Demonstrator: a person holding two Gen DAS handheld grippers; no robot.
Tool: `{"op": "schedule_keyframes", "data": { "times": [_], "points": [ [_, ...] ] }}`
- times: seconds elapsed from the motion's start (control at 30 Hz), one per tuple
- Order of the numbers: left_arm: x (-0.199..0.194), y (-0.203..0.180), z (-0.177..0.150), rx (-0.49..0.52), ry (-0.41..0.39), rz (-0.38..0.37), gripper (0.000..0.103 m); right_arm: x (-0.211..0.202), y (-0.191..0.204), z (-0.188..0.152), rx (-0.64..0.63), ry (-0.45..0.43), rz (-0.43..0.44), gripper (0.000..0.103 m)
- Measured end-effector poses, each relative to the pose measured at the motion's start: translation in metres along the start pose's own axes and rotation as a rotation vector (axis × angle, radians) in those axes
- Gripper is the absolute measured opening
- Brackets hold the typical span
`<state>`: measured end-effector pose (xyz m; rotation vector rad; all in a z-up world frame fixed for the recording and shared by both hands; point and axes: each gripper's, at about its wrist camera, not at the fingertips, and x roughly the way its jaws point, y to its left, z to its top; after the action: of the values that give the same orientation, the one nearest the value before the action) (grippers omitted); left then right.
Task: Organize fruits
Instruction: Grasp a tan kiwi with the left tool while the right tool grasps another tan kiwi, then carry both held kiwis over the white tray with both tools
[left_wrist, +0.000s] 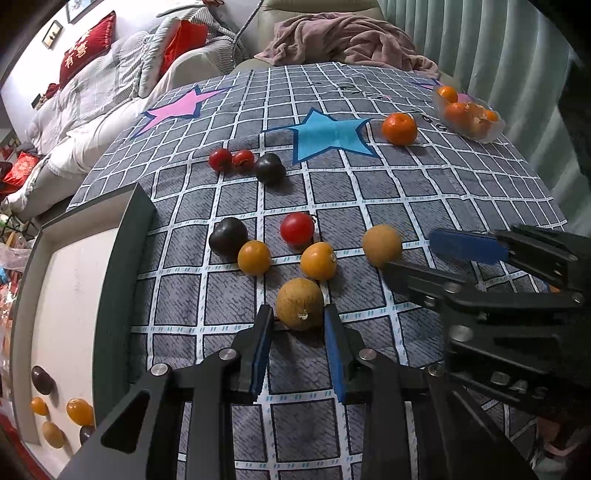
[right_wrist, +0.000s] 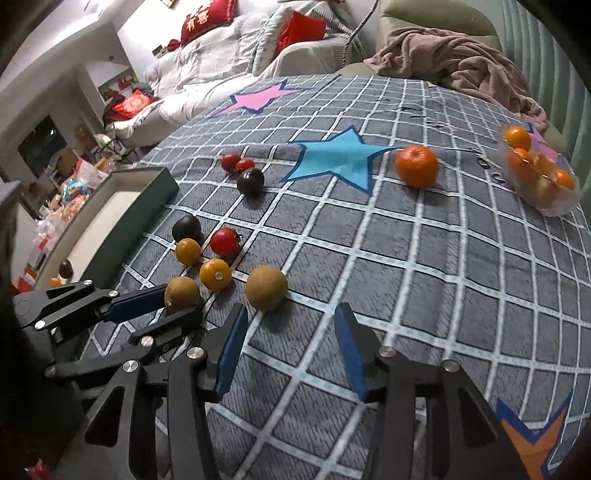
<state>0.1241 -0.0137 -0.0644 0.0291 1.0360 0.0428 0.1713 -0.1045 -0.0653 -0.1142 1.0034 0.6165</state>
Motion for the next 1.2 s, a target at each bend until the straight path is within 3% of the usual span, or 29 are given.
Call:
{"op": "schedule_keyframes", "data": {
  "times": [0.13,0.2,0.53,1.03,1.1,1.13,1.2],
  "points": [
    [0.0,0.0,0.001,-0.004,0.004,-0.001,0.03,0.011,0.011,0.01,-0.038,0.001,0.0,0.05],
    [0.001,0.0,0.002,-0.007,0.005,-0.003,0.03,0.013,0.013,0.012,-0.044,0.009,0.003,0.027],
    [-0.002,0.002,-0.005,-0.007,-0.005,-0.03,0.03,-0.008,0.0,-0.013,0.057,0.011,0.018,0.027],
    [-0.013,0.009,-0.011,-0.033,-0.041,-0.032,0.03,-0.023,0.002,-0.036,0.078,0.018,0.0,0.028],
    [-0.014,0.007,-0.009,-0.02,-0.047,-0.033,0.056,-0.026,-0.002,-0.037,0.087,0.015,-0.006,0.028],
    [-0.016,0.006,-0.009,-0.02,-0.063,-0.022,0.078,-0.027,-0.005,-0.037,0.095,0.011,-0.011,0.028],
    [-0.022,0.005,-0.008,-0.018,-0.116,-0.003,0.078,-0.03,-0.011,-0.038,0.113,0.007,-0.013,0.028]
  ]
}}
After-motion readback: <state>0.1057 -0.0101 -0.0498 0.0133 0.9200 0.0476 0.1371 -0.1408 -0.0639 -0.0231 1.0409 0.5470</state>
